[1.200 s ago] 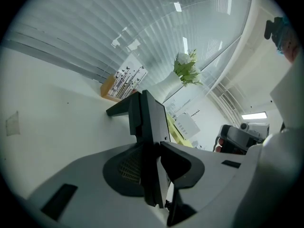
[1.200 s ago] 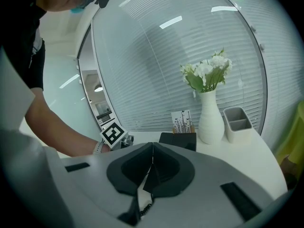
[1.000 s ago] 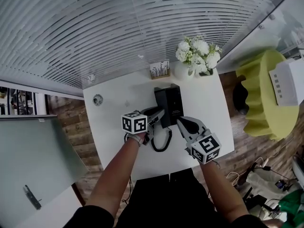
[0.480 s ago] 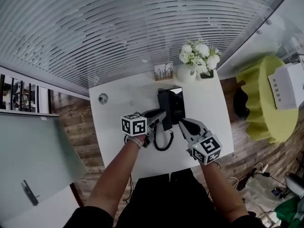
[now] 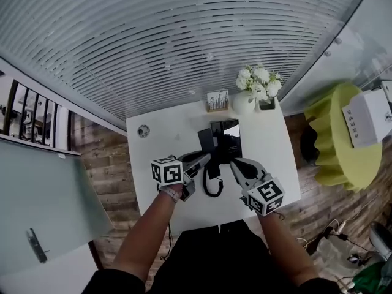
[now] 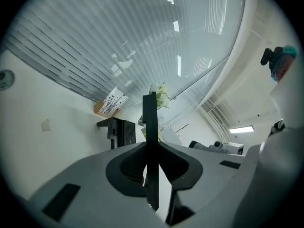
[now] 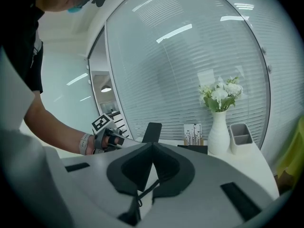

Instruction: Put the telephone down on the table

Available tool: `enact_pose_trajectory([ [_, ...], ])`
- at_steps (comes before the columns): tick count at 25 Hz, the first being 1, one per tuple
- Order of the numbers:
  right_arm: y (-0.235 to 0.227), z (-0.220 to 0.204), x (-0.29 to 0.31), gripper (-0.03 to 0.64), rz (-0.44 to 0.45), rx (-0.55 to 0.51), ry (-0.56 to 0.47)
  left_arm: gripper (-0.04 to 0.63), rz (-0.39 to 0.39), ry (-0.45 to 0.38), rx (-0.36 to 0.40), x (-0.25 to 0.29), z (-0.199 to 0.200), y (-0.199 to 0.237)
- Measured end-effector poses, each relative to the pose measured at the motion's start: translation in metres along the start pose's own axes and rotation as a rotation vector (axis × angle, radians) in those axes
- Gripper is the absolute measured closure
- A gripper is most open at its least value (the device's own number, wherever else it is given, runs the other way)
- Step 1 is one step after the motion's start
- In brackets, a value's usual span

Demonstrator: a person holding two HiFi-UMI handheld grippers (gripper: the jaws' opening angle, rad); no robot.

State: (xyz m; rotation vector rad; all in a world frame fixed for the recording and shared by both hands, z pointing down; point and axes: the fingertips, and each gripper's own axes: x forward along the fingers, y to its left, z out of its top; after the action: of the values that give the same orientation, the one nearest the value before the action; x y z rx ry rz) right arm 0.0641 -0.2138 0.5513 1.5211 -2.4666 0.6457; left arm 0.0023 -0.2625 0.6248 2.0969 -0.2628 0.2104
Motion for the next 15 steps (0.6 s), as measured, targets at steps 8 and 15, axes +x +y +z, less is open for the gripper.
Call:
enact_pose_trajectory([
  [8, 0.033, 0.009, 0.006, 0.595, 0.023, -0.021, -0.016, 0.518, 0.002, -0.008, 0.053, -0.042, 0.009, -0.019],
  [15, 0.07, 0.011, 0.022, 0.595, 0.077, -0.049, -0.003, 0.518, 0.031, -0.029, 0.067, -0.085, 0.011, -0.016],
])
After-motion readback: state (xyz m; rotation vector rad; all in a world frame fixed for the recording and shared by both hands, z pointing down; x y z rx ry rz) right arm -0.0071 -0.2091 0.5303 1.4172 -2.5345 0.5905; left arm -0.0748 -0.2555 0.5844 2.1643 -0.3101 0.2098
